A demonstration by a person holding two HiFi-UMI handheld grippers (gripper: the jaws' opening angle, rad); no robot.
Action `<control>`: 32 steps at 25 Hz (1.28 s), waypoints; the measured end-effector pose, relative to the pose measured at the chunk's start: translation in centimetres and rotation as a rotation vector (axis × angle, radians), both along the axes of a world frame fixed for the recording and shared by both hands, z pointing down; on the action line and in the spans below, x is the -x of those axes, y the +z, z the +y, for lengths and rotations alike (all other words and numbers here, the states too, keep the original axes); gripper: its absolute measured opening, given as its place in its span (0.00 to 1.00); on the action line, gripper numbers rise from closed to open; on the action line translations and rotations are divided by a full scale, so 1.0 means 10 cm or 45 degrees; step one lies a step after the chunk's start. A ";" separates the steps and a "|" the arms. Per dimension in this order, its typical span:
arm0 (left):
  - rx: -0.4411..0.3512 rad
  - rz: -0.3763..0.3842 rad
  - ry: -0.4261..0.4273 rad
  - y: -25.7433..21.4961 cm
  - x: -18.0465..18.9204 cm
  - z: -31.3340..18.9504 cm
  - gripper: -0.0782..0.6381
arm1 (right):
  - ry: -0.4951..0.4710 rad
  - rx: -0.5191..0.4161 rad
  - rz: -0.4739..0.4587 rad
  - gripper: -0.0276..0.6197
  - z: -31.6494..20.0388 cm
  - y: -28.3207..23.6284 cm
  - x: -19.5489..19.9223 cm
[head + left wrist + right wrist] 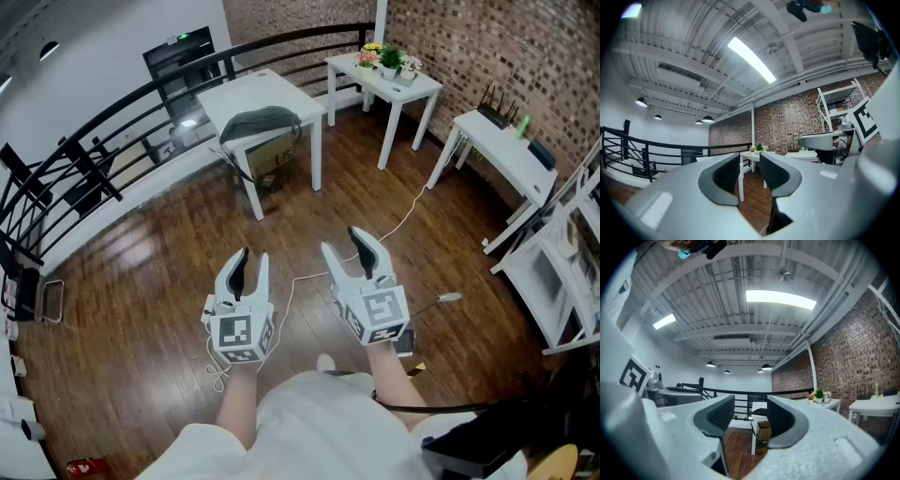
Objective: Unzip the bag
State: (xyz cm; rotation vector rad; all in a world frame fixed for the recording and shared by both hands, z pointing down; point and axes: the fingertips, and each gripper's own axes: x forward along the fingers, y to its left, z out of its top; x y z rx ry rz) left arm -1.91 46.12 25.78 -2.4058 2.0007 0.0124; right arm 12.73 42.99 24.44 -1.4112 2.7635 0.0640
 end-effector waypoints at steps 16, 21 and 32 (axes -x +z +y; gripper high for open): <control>0.110 0.060 -0.006 0.49 0.51 -2.60 0.32 | -0.066 0.218 0.081 0.35 -2.58 0.82 0.68; 0.131 0.065 0.062 0.48 0.85 -3.73 0.32 | -0.008 0.228 0.121 0.35 -3.71 0.77 1.03; 0.266 0.028 0.174 0.94 1.00 -5.67 0.32 | 0.063 0.339 0.167 0.35 -5.48 1.17 1.27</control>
